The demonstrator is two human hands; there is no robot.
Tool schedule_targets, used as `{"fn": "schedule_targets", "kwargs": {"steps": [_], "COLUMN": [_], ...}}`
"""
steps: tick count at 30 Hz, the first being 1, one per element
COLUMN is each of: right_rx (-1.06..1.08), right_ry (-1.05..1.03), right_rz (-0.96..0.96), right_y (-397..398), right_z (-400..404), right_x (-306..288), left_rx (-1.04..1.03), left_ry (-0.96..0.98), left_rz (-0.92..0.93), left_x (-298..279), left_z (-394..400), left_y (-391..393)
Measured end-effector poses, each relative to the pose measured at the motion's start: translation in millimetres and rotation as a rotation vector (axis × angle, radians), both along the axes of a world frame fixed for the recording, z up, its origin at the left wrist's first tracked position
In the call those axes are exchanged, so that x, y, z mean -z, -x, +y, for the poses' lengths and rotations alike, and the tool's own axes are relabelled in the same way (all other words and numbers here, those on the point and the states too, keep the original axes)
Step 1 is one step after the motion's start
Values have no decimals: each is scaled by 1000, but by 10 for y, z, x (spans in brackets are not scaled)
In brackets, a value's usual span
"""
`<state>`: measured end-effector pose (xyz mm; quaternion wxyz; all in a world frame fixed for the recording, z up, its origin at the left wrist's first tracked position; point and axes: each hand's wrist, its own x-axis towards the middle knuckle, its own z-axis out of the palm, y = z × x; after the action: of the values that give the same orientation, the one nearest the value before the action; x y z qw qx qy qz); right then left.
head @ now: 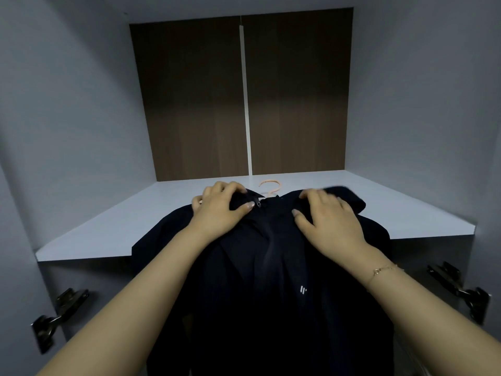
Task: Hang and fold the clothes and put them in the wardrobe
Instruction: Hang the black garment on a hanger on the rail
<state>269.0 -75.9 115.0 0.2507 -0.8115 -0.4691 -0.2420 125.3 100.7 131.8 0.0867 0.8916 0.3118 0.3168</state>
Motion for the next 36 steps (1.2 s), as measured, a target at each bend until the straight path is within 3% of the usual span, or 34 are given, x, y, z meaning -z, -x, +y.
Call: {"fn": "schedule_targets", "kwargs": {"steps": [2,5,10,13,17,20,24,31,36], "right_rx": [-7,-22,-112,-195,-378,-519,-776,-653,-616], "right_ry": [48,-23,-118,-153,-162,-123,-280,-621,-610], "right_rz": [10,0,-16,35,263,273,557,917,1184], "right_y": [-62,-77,-58,-13,115,320,631,1013,1169], "right_z": [46,36,-108,-192,-312,-378,-503,-542,-711], "right_x": [52,94,95,-17,-210,-228,-26,430,860], "left_rx": [-130,-123,-81,-25,151,225,263,256,299], "left_ry": [22,52,-98,-63,109,230,344,402,772], "left_rz": [131,124,-64,-216,-298,-333,-338,-357,-196], "left_x": [24,54,26,-31,-55,-19,231,999,1587], "left_z": [78,118,-43,-222,-513,-719,-992,-1425,-1634], "left_y": [45,76,306,517,784,935,1097,1301,1399]}}
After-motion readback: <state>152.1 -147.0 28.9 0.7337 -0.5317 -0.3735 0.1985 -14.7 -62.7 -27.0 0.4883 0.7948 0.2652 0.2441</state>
